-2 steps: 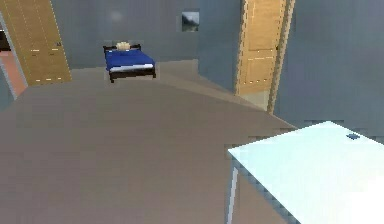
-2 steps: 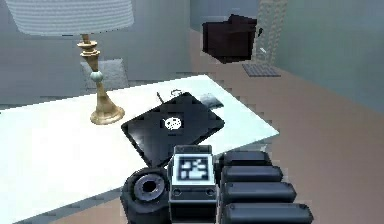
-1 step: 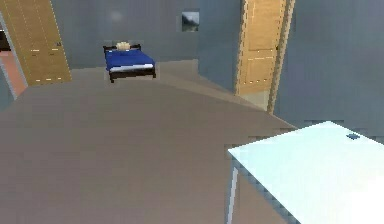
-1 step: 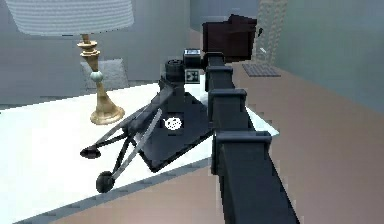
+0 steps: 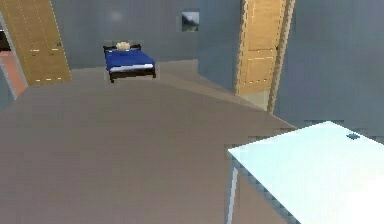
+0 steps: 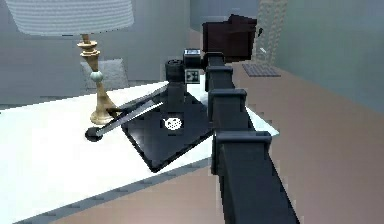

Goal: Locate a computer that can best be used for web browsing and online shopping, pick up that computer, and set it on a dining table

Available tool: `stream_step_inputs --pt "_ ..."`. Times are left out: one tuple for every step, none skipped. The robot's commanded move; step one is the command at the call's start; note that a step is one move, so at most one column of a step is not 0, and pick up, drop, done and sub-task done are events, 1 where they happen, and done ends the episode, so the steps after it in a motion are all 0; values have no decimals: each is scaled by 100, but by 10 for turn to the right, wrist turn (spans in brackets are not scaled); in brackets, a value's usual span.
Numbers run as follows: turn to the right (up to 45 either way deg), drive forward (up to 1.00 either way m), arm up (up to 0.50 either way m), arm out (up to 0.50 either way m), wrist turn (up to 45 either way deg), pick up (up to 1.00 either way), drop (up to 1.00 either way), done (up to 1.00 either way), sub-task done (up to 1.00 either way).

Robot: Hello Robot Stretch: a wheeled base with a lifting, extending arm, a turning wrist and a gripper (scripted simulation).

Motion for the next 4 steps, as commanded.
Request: stream_step_inputs --pt "0 0 0 0 420 0 0 0 0" --pt "0 0 -30 0 0 0 0 0 0" --pt "0 0 0 0 0 100 0 0 0" --pt "0 0 10 0 0 0 0 0 0"
